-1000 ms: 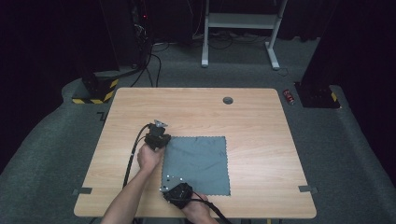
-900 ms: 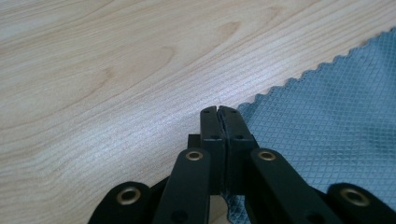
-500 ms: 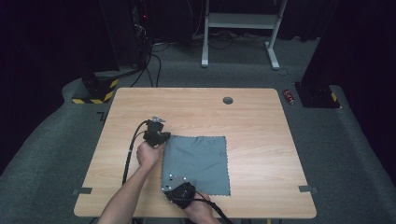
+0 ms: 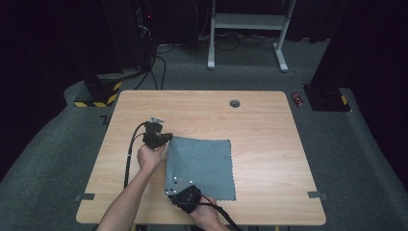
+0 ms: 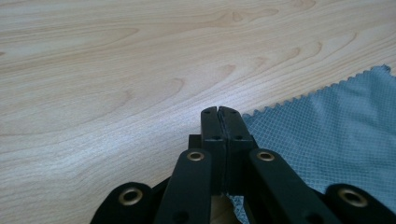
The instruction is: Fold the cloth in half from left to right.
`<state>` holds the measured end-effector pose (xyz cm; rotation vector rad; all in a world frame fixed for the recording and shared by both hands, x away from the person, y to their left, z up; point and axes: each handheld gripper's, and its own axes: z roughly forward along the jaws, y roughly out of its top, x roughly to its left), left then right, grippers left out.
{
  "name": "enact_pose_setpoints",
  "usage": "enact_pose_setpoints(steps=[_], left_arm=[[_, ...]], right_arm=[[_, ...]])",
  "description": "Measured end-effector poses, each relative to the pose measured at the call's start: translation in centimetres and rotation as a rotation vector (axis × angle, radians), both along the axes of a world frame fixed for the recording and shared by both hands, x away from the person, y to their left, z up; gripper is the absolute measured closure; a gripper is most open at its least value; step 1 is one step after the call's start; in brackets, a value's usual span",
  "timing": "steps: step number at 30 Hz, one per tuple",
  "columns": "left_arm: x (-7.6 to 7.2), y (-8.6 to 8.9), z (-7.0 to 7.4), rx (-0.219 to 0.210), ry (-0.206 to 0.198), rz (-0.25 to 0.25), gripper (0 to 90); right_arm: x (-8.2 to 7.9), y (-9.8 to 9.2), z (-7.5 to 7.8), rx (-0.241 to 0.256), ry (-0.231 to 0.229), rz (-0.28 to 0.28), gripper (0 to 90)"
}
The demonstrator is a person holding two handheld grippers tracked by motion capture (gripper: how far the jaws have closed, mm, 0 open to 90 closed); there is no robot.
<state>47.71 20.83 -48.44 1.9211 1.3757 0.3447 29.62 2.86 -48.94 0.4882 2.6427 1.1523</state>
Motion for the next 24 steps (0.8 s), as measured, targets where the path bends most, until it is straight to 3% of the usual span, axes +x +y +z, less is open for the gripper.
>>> enact_pose_setpoints(steps=[12,18,24], left_arm=[[-0.6,2.1,1.3,-0.007,-0.010,0.028,89.7],[-0.4,1.3,1.2,0.000,-0.001,0.011,89.7],[0.0,-0.4,2.2,0.023,-0.018,-0.036,89.7]], right_arm=[[0.0,0.4,1.5,0.055,-0.009,0.021,89.8],[0.1,-0.7,1.5,0.058,-0.003,-0.003,89.8],[0.1,-2.2,1.6,0.069,-0.003,-0.033,89.9]])
